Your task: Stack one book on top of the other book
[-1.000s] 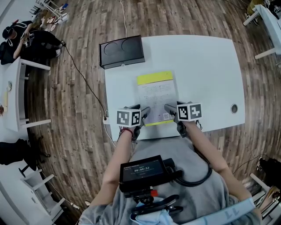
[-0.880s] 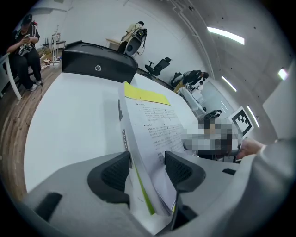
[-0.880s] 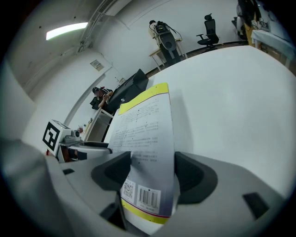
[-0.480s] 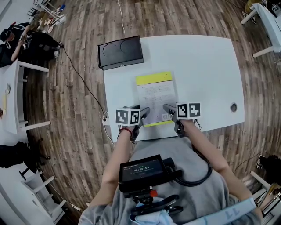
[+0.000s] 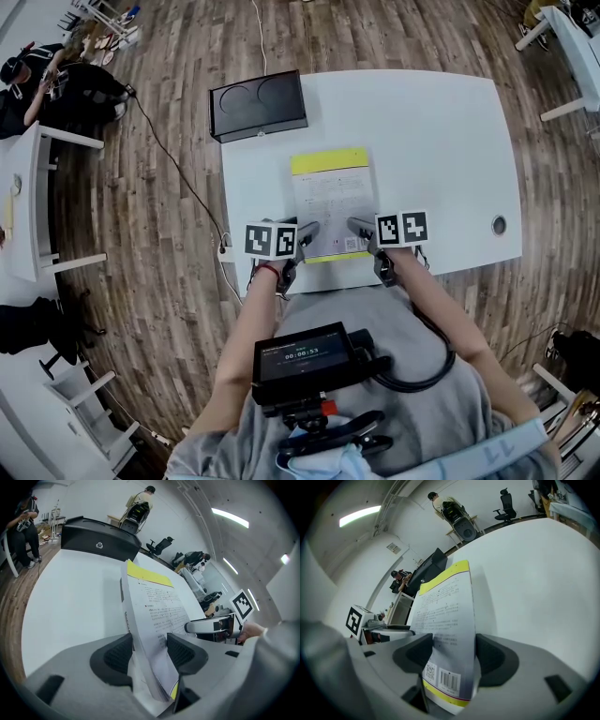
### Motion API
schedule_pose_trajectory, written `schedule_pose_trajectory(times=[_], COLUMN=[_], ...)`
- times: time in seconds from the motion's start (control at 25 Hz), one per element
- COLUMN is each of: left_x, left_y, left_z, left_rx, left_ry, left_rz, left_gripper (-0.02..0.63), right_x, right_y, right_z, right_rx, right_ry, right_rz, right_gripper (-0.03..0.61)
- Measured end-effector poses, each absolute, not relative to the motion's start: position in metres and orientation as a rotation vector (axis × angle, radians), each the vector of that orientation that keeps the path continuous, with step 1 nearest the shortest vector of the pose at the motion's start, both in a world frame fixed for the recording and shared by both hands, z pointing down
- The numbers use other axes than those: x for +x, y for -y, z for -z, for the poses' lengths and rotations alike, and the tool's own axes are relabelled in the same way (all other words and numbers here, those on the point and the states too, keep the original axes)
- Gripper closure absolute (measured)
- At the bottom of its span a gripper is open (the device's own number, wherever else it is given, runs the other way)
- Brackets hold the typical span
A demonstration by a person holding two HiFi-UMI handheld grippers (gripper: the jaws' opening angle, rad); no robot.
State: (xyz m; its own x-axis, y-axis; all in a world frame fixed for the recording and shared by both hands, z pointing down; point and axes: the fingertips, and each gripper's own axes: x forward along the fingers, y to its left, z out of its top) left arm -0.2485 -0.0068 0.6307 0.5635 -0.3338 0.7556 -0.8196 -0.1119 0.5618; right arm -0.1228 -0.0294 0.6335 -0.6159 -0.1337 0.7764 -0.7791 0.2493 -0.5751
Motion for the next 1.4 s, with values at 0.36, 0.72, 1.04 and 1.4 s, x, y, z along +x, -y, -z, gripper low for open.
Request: schedule_pose_trajectory(times=[0.36,0.72,1.04,1.4], left_x=[-0.261,-0.273,-0.217,-0.133], left_y=[0.004,-0.016,-0.018,-0.047], left_z=[-0.624,-0.587,-0.539,-0.515], left_rx=[1.741,1.754,1.867,1.965], left_ry=[1.04,1.188,1.236,1.202], left_rz=[-0.566,-0.491,-0.422,-0.42], left_gripper=[0.385,0.385,0.387,0.515], right_x=[-0.106,-0.068,-0.052,-0.023], right_y=[0.029,0.033,0.019,-0.019], right_z=[-0.634,-0.591,-0.542,-0.503], right_rx=[0.813,0.866,0.744,0.609], right_ry=[1.972,2.116,2.328,2.476], right_rz=[-1.39,-1.4,-1.249,-1.035], right_gripper=[0.307,0.308,0.339,0.534])
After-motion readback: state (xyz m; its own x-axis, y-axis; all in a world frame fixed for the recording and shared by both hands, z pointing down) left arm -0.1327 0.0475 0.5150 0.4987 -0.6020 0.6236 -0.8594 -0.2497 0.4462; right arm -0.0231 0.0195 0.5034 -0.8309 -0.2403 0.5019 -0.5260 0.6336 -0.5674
